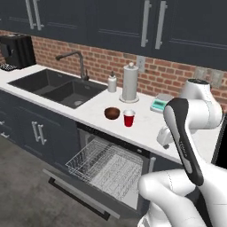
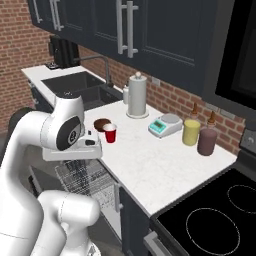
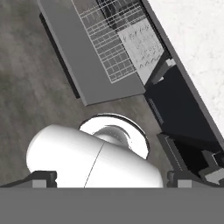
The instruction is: Pick up the cup and bowl from the counter, place them in the dishwasher, and close the dishwasher door.
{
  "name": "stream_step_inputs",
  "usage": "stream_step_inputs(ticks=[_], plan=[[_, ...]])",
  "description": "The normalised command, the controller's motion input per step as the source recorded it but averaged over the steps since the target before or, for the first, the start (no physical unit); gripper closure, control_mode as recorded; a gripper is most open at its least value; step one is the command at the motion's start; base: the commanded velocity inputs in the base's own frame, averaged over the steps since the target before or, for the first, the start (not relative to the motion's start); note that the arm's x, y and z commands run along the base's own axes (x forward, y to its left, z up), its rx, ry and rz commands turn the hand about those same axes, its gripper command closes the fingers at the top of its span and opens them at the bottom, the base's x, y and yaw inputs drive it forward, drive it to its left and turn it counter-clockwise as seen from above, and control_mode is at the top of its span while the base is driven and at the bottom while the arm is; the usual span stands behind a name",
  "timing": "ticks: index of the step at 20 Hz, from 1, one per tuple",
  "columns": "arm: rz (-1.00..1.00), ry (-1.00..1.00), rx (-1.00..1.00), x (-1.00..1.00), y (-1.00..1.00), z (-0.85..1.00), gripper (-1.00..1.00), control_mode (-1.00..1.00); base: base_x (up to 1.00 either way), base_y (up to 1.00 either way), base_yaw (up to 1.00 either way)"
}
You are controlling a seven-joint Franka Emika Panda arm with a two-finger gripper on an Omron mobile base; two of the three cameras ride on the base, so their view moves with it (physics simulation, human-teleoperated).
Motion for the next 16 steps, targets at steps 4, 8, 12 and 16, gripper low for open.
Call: stream_step_inputs(ticks=[4, 8, 12, 16], plan=[[0.06, 0.00, 0.00, 0.02, 0.00, -0.08, -1.00, -1.00, 0.11, -0.01, 0.20], [0.21, 0.01, 0.00, 0.04, 0.00, -0.23, -1.00, -1.00, 0.00, 0.00, 0.00], [0.14, 0.01, 0.00, 0.00, -0.03, -0.06, -1.00, -1.00, 0.00, 0.00, 0.00], [0.04, 0.04, 0.00, 0.00, 0.00, -0.03, -1.00, -1.00, 0.00, 0.00, 0.00]])
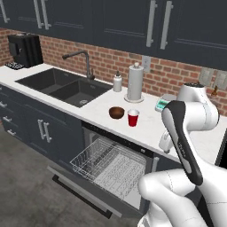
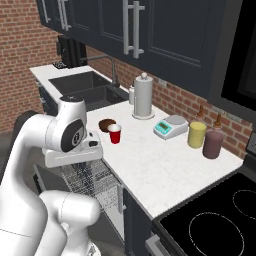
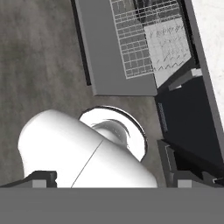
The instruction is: Pick up the cup and bowl from the counter, place them in the dishwasher, and close the dishwasher door.
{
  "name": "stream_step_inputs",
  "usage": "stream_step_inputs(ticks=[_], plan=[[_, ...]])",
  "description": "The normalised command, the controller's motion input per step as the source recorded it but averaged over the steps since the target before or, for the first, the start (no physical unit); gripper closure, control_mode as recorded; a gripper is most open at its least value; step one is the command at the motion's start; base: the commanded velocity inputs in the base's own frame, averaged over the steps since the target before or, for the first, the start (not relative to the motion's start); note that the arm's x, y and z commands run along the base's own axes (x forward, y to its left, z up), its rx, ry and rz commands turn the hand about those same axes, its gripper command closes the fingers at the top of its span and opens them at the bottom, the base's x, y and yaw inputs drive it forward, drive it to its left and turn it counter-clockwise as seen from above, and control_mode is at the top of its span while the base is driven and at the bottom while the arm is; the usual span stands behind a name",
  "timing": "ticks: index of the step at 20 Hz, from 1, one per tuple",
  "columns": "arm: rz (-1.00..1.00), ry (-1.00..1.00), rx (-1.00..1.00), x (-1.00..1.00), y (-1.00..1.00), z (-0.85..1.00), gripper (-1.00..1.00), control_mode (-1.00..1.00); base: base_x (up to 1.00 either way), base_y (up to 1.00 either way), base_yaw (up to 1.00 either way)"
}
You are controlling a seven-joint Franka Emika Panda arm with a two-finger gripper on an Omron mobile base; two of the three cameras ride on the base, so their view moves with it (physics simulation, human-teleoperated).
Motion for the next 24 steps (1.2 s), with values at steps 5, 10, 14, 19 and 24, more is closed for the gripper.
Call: stream_step_inputs(ticks=[5, 10, 14, 19, 24], plan=[[0.01, 0.01, 0.00, 0.00, 0.00, -0.01, -1.00, -1.00, 0.00, 0.00, 0.00], [0.00, 0.00, 0.00, 0.02, 0.08, 0.00, -1.00, -1.00, 0.00, 0.00, 0.00], [0.00, -0.01, 0.00, 0.19, 0.22, 0.00, -1.00, -1.00, 0.00, 0.00, 0.00], [0.00, -0.02, 0.00, 0.32, 0.10, -0.02, -1.00, -1.00, 0.00, 0.00, 0.00], [-0.12, -0.09, 0.00, 0.29, 0.00, -0.05, -1.00, -1.00, 0.00, 0.00, 0.00]])
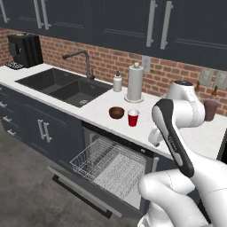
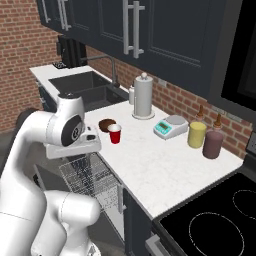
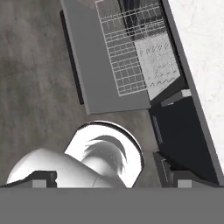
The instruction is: Pick up the cup and bowl from the counter, place them in the dishwasher, and close the dishwasher door.
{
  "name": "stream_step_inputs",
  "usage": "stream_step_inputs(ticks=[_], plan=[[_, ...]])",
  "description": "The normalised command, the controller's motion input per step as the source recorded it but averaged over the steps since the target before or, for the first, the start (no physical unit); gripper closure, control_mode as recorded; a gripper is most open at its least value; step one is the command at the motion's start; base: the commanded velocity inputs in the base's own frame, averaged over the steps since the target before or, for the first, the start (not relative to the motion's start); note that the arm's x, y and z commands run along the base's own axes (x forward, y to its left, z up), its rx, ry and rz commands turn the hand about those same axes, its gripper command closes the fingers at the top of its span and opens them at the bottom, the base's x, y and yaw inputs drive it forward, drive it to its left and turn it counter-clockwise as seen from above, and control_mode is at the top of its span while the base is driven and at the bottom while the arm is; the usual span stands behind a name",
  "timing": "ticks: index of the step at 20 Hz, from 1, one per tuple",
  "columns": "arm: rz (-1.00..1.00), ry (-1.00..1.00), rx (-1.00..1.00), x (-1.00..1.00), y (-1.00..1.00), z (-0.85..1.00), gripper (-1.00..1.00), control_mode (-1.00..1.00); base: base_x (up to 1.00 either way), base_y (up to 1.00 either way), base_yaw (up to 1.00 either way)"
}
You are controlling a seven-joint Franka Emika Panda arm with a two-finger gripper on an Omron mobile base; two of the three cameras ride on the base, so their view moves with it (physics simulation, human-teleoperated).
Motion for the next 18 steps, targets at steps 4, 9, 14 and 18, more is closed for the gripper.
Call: stream_step_inputs(ticks=[4, 9, 14, 18], plan=[[-0.23, -0.03, 0.00, 0.41, 0.00, -0.16, -1.00, -1.00, 0.00, 0.00, 0.00], [-0.25, -0.05, -0.01, 0.33, -0.01, -0.25, -1.00, -1.00, 0.00, 0.00, 0.00], [-0.27, -0.03, 0.00, 0.44, 0.00, -0.15, -1.00, -1.00, 0.00, 0.00, 0.00], [-0.28, 0.00, 0.02, 0.37, 0.00, 0.00, -1.00, -1.00, 0.00, 0.00, 0.00]])
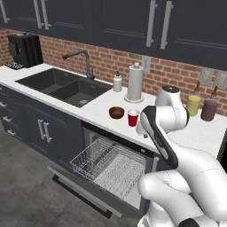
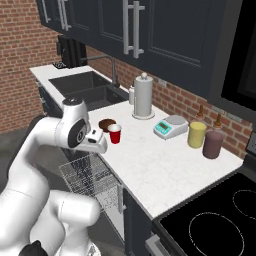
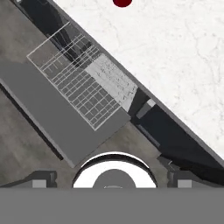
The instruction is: Pick up the cup and bowl from the counter, place them in the dishwasher, and close the dishwasher door.
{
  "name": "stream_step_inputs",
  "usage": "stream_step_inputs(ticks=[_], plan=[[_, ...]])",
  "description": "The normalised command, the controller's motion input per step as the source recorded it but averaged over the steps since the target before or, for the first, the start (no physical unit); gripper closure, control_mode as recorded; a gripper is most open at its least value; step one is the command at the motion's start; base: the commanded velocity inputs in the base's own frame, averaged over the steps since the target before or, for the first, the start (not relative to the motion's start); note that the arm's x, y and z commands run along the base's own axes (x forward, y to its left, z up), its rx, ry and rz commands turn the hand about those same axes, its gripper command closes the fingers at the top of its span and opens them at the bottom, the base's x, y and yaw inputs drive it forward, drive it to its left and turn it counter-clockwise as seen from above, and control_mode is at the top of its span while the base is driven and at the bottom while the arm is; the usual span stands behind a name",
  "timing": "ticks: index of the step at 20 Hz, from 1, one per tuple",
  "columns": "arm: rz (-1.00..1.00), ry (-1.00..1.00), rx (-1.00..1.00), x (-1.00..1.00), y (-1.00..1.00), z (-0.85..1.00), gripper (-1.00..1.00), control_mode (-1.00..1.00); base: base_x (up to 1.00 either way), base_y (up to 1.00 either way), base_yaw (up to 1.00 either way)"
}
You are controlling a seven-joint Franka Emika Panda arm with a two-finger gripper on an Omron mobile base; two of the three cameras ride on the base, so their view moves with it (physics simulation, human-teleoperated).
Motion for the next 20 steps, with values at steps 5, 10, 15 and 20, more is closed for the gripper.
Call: stream_step_inputs(ticks=[5, 10, 15, 20], plan=[[-0.27, -0.03, 0.04, 0.35, 0.00, 0.00, -1.00, -1.00, 0.00, 0.00, 0.00], [-0.28, -0.02, 0.02, 0.37, -0.10, 0.00, -1.00, -1.00, 0.00, 0.00, 0.00], [-0.24, 0.00, 0.03, 0.38, -0.14, 0.00, -1.00, -1.00, 0.00, 0.00, 0.00], [-0.21, -0.01, 0.01, 0.38, -0.11, 0.00, -1.00, -1.00, 0.00, 0.00, 0.00]])
